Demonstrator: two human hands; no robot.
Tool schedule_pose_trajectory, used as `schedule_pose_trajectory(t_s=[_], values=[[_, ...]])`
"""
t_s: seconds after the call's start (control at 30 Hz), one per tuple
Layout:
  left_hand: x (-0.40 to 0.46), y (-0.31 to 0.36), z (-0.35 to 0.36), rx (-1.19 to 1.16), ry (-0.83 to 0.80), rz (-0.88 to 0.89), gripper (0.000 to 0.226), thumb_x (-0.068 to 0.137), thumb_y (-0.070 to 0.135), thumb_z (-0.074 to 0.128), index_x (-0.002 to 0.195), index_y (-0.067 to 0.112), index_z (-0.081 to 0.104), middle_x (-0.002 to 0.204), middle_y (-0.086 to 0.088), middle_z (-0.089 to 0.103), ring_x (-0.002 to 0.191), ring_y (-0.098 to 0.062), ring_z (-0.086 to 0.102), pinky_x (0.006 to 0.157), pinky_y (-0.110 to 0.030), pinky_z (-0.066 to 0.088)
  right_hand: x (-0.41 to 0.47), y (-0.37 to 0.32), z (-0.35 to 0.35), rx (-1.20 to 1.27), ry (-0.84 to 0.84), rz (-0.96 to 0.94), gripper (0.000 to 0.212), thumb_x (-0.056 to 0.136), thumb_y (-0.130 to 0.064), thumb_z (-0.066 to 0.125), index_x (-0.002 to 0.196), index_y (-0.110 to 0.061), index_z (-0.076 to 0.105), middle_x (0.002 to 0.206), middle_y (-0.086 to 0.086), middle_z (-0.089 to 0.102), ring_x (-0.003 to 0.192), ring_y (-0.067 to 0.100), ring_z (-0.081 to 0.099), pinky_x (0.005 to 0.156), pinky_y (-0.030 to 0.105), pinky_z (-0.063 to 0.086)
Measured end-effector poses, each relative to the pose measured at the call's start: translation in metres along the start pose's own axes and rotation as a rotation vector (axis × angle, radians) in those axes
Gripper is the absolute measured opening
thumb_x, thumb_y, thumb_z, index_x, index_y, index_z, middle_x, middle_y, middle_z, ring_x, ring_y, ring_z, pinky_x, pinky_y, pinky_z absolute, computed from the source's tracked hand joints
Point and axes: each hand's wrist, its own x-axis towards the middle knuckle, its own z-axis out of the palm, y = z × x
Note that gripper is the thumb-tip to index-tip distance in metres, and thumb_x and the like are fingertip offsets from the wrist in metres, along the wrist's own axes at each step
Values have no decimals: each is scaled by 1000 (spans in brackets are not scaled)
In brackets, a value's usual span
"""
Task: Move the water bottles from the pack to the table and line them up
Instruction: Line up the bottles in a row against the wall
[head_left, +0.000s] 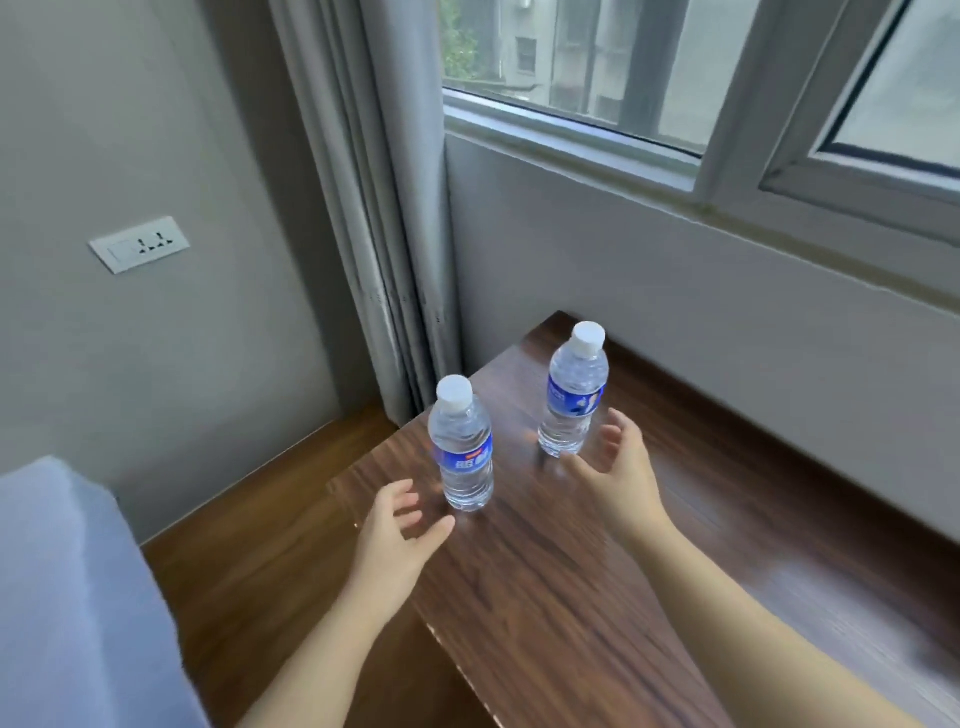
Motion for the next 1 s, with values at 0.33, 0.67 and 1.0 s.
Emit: schedule_pose_trajectory(t_s=[0.33,0.67,1.0], values=[[46,17,21,-111,-106,165,70,68,20,85,127,33,49,120,16,63,109,1,60,91,-20,51,48,5,36,142,126,29,66,69,-18,85,123,-21,46,112,-7,59,96,8,59,80,20,42],[47,25,24,-108,-47,190,66,68,15,84,121,37,51,115,19,63,107,-1,60,87,-20,51,54,6,34,146,181,26,54,71,-18,83,113,-18,48,103,-7,59,94,13,59,69,15,42],[33,56,68,-129,-192,277,66,67,6,84,123,22,55,111,17,65,99,10,62,79,-7,49,12,23,-30,231,202,4,52,71,-13,82,113,-20,53,99,-16,64,83,-13,61,67,5,47]])
